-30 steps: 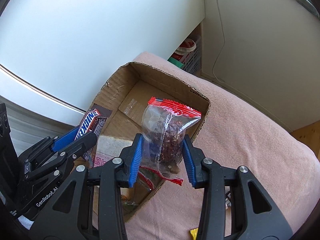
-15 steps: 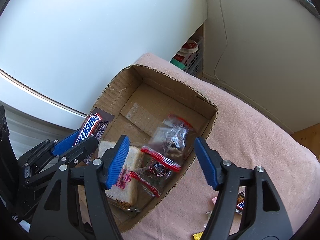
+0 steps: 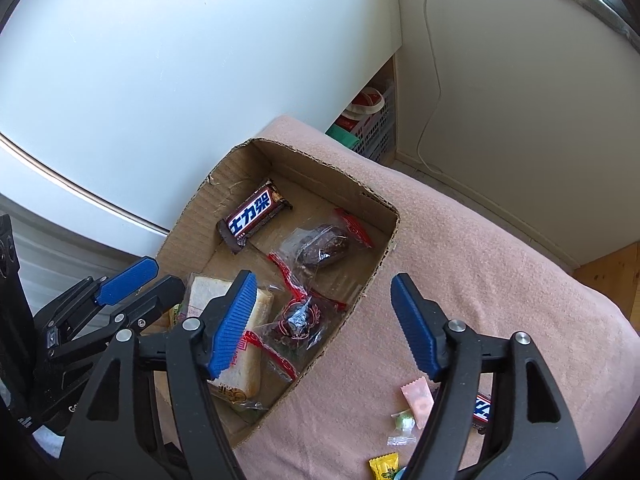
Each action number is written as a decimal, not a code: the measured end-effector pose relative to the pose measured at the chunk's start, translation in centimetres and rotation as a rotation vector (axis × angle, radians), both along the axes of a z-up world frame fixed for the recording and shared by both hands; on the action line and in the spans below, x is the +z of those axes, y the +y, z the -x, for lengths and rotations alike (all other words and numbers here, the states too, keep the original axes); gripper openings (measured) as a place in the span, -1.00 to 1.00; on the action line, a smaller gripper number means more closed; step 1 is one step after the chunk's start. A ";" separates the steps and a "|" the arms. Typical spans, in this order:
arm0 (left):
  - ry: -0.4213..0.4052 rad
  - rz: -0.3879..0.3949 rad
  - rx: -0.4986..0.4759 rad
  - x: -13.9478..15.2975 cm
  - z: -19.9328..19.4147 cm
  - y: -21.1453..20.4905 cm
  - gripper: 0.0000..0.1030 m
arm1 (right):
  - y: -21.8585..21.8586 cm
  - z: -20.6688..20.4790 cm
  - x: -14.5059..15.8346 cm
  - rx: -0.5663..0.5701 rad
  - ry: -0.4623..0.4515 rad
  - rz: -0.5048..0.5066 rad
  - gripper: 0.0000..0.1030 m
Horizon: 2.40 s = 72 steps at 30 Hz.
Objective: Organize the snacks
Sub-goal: 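Move the right tool to the egg-shaped candy while the left tool approaches the yellow candy, then close the right tool on the egg-shaped candy while the left tool grasps the yellow candy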
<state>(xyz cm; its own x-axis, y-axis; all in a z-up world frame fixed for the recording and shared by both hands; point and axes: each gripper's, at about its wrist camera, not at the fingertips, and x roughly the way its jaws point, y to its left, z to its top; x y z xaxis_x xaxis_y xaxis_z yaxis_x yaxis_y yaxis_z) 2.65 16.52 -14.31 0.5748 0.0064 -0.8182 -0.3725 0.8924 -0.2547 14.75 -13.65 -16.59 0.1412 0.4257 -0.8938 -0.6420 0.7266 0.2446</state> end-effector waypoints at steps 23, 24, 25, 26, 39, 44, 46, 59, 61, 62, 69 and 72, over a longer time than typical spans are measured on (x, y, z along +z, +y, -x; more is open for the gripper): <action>-0.016 0.067 -0.234 0.9 1.0 -10.4 -0.18 | -15.4 2.0 -0.2 -0.100 -0.001 0.031 0.40; -0.013 0.065 -0.247 0.9 1.1 -10.9 -0.18 | -15.8 2.4 -0.5 -0.095 -0.002 0.038 0.40; -0.013 0.065 -0.260 0.9 1.2 -11.5 -0.18 | -16.3 2.8 -0.7 -0.087 -0.001 0.043 0.41; -0.016 0.068 -0.277 1.0 1.3 -12.1 -0.18 | -16.7 3.3 -1.0 -0.076 0.001 0.046 0.41; 0.070 0.096 -0.469 -2.8 3.5 -18.3 -0.36 | -18.7 8.0 -5.5 0.097 0.024 0.036 0.35; 0.086 0.114 -0.447 -4.7 4.3 -19.2 -0.47 | -18.0 8.8 -7.3 0.165 0.028 0.039 0.16; 0.095 0.123 -0.435 -5.3 4.7 -19.4 -0.47 | -17.8 9.0 -7.8 0.188 0.031 0.034 0.16; 0.135 0.114 -0.420 -7.3 4.0 -20.3 -0.47 | -16.6 8.3 -10.2 0.225 0.023 0.071 -0.07; 0.146 0.113 -0.417 -7.7 3.6 -20.6 -0.47 | -16.5 8.1 -10.2 0.232 0.015 0.076 -0.07; 0.151 0.113 -0.416 -7.9 3.4 -20.7 -0.47 | -16.5 8.0 -10.2 0.236 0.010 0.080 -0.07; 0.187 0.075 -0.403 -8.9 2.0 -21.9 -0.46 | -17.1 6.7 -10.2 0.225 0.008 0.080 -0.29; 0.191 0.048 -0.404 -9.0 1.6 -22.8 -0.28 | -18.2 5.6 -10.1 0.204 0.014 0.078 -0.29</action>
<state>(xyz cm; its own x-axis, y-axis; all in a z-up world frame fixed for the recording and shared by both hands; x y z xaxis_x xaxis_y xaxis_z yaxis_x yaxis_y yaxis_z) 1.09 -6.30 -23.27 0.3621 -0.2281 -0.9038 -0.0409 0.9648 -0.2599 9.13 -31.80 -26.69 0.0462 0.3735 -0.9265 -0.7745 0.5991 0.2029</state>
